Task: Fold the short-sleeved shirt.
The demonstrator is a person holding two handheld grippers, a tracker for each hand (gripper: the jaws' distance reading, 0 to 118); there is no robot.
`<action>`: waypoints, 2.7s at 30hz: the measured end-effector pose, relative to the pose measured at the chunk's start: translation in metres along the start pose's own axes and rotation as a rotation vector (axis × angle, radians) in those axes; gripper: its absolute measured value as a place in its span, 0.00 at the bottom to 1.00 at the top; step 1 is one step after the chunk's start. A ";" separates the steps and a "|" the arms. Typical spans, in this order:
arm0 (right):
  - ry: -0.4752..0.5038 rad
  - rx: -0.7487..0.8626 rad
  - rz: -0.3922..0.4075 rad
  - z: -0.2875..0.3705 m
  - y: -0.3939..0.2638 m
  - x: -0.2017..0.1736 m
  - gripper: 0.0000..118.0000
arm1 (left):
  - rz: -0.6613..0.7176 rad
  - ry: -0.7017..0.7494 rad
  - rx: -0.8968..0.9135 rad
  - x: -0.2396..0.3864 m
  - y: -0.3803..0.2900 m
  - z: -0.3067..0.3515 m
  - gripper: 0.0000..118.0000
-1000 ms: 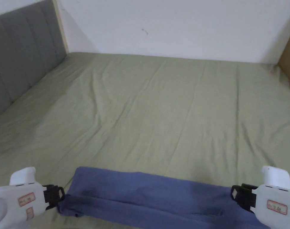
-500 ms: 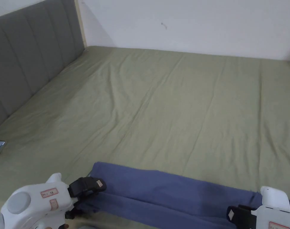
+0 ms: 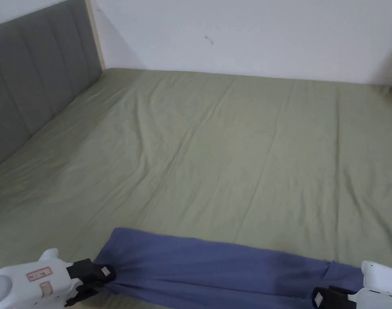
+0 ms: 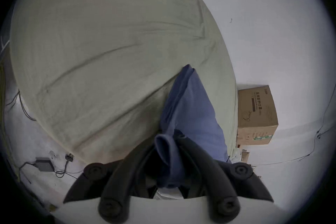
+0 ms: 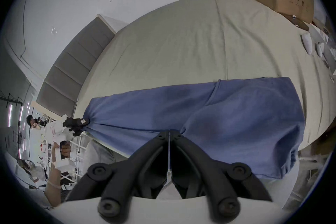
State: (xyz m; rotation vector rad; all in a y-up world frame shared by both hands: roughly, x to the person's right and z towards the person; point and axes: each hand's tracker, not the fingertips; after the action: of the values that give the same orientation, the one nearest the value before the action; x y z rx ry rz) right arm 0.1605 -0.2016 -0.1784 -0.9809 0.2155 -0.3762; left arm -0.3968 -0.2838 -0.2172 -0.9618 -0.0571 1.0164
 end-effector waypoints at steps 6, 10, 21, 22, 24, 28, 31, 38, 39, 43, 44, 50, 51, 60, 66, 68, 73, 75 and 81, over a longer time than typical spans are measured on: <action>0.000 0.003 -0.017 0.006 -0.001 0.009 0.00 | -0.076 0.096 0.063 0.014 -0.004 0.010 0.07; -0.007 0.002 -0.031 0.005 -0.002 0.016 0.00 | -0.137 0.118 0.086 0.014 -0.001 0.011 0.07; -0.016 0.050 -0.093 0.023 -0.004 0.038 0.00 | -0.981 0.230 0.185 0.229 -0.103 0.011 0.07; -0.012 0.055 -0.105 0.025 -0.006 0.041 0.00 | -1.086 0.256 0.214 0.239 -0.119 0.006 0.07; -0.008 0.061 -0.132 0.028 -0.008 0.049 0.00 | -1.232 0.207 0.186 0.258 -0.148 -0.031 0.07; -0.034 0.060 -0.154 0.036 -0.014 0.058 0.00 | -1.353 0.127 -0.028 0.268 -0.215 -0.085 0.07; -0.040 0.069 -0.189 0.041 -0.018 0.073 0.00 | -1.367 0.062 -0.114 0.259 -0.251 -0.114 0.07; -0.062 0.065 -0.234 0.046 -0.023 0.091 0.00 | -1.250 0.060 -0.235 0.250 -0.255 -0.131 0.64; -0.064 0.065 -0.232 0.046 -0.024 0.091 0.00 | -1.233 0.027 -0.227 0.251 -0.249 -0.121 0.64; -0.056 0.071 -0.234 0.045 -0.023 0.089 0.00 | -1.052 -0.065 -0.217 0.254 -0.216 -0.093 0.64; -0.049 0.071 -0.237 0.043 -0.023 0.088 0.00 | -0.962 -0.091 -0.220 0.252 -0.204 -0.088 0.63; -0.024 0.064 -0.225 0.040 -0.022 0.083 0.00 | -0.502 -0.147 -0.185 0.210 -0.154 -0.087 0.02; -0.025 0.062 -0.222 0.040 -0.022 0.082 0.00 | -0.535 -0.084 -0.179 0.212 -0.156 -0.088 0.02; -0.018 0.068 -0.238 0.037 -0.019 0.085 0.00 | -0.653 0.018 -0.326 0.202 -0.179 -0.152 0.01; -0.023 0.067 -0.241 0.040 -0.020 0.086 0.00 | -0.586 -0.064 -0.390 0.200 -0.190 -0.153 0.01; -0.020 0.066 -0.244 0.038 -0.020 0.087 0.00 | -0.582 -0.095 -0.432 0.201 -0.199 -0.153 0.01; -0.013 0.057 -0.237 0.034 -0.019 0.082 0.00 | -0.635 -0.081 -0.471 0.208 -0.224 -0.164 0.01; -0.012 0.054 -0.230 0.035 -0.019 0.081 0.00 | -0.638 -0.074 -0.467 0.216 -0.227 -0.156 0.01; -0.018 0.056 -0.237 0.034 -0.019 0.080 0.00 | -0.694 -0.117 -0.521 0.224 -0.240 -0.154 0.01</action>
State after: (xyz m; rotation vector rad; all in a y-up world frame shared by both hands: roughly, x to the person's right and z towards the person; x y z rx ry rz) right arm 0.2414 -0.2174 -0.1444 -0.9568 0.0716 -0.5871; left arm -0.0355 -0.2597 -0.2260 -1.2266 -0.7335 0.4071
